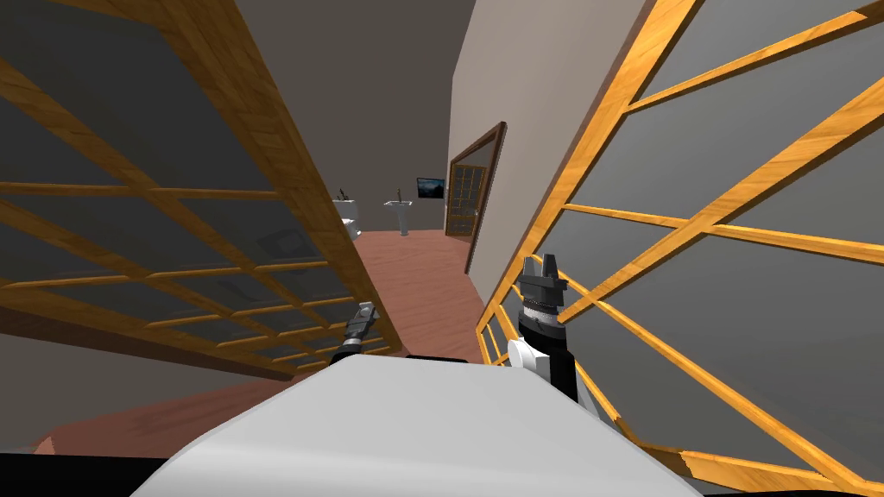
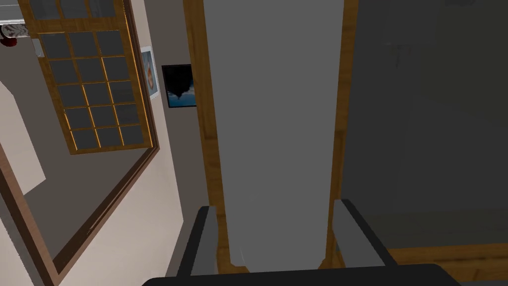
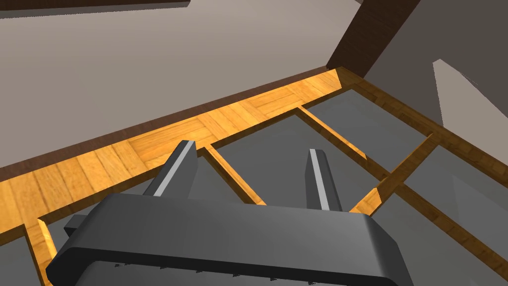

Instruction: Pull the door open

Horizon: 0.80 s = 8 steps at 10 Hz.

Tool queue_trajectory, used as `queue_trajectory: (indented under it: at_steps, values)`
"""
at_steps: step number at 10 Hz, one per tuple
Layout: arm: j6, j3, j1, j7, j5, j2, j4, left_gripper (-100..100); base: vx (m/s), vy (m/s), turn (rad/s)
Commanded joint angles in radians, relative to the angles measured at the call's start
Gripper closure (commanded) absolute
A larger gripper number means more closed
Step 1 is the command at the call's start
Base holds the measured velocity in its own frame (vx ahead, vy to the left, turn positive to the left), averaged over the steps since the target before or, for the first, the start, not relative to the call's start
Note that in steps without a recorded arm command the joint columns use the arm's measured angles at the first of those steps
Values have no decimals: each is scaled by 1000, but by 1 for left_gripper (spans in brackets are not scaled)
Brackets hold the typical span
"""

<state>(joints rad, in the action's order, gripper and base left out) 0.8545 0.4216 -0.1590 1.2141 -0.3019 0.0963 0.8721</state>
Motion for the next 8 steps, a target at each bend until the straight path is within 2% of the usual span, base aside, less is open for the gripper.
queue_trajectory:
  at_steps: [1,5,8]
  values:
    - [0,-1,0,1,-1,-1,0,100,-33,2,-2]
    - [0,-1,0,1,-1,-1,0,100,-9,0,-5]
    - [-2,-10,3,-70,17,3,-6,100,-17,7,-25]
